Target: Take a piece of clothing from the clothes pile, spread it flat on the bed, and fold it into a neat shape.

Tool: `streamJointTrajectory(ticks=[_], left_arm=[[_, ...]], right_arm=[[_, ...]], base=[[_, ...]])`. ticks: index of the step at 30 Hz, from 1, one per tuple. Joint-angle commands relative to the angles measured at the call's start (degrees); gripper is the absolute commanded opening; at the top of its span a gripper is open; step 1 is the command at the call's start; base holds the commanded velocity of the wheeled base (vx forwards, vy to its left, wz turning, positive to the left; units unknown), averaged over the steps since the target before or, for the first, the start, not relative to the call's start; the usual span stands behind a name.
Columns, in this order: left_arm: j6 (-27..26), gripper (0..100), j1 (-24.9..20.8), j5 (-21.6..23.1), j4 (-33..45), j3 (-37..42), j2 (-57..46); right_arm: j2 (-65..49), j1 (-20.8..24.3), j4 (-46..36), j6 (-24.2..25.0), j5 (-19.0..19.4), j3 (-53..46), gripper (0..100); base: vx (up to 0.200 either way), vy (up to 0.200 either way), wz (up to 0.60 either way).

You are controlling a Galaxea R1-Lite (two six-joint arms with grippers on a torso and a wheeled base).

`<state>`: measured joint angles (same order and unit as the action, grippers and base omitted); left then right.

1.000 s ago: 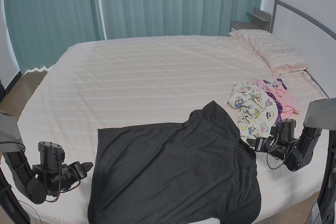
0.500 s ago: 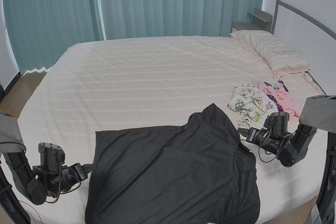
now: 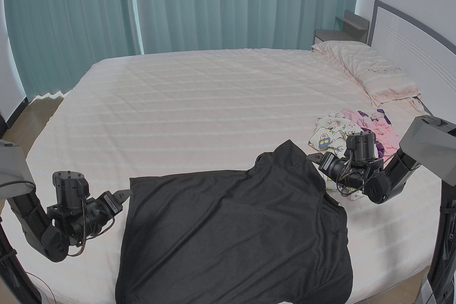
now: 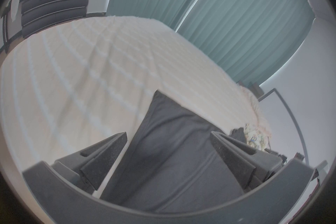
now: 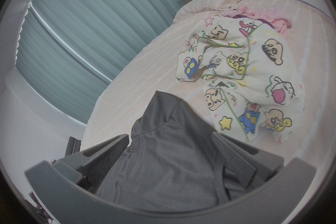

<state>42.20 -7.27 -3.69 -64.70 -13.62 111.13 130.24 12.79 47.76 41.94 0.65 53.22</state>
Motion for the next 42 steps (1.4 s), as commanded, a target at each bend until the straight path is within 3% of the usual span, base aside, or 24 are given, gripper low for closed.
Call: streamJointTrajectory(ticks=[1, 10, 14, 23, 35, 36, 42], left_arm=[[0.2, 100, 0.6, 0.4, 2.7, -11.7, 5.0], [-8.0, 100, 1.1, 0.6, 9.5, -34.2, 22.6], [-10.6, 100, 2.1, 0.7, 12.9, -39.7, 25.9], [-16.7, 100, 3.6, 1.2, 12.6, -41.3, 28.1], [-18.2, 100, 3.7, 2.8, 12.3, -42.5, 30.3], [-18.2, 0, 3.7, 3.3, 12.3, -42.5, 30.5], [-17.7, 0, 3.7, 3.7, 12.1, -42.0, 30.2]], right_arm=[[1.8, 0.7, -2.3, 0.5, 1.7, 4.2, 100], [3.3, 0.7, -2.3, -5.7, 1.9, 4.5, 100], [3.3, 0.6, -2.3, -6.8, 1.8, 4.3, 100], [3.6, 0.2, -2.2, -10.0, 1.8, 5.0, 100], [7.7, -0.8, -2.3, -11.2, 1.5, 10.2, 100], [8.4, -0.8, -2.1, -11.3, 1.5, 10.8, 100], [11.0, -0.9, -2.4, -13.9, 1.6, 15.6, 100]], base=[[0.0, 0.0, 0.0], [0.0, 0.0, 0.0], [0.0, 0.0, 0.0], [0.0, 0.0, 0.0], [0.0, 0.0, 0.0], [0.0, 0.0, 0.0], [0.0, 0.0, 0.0]])
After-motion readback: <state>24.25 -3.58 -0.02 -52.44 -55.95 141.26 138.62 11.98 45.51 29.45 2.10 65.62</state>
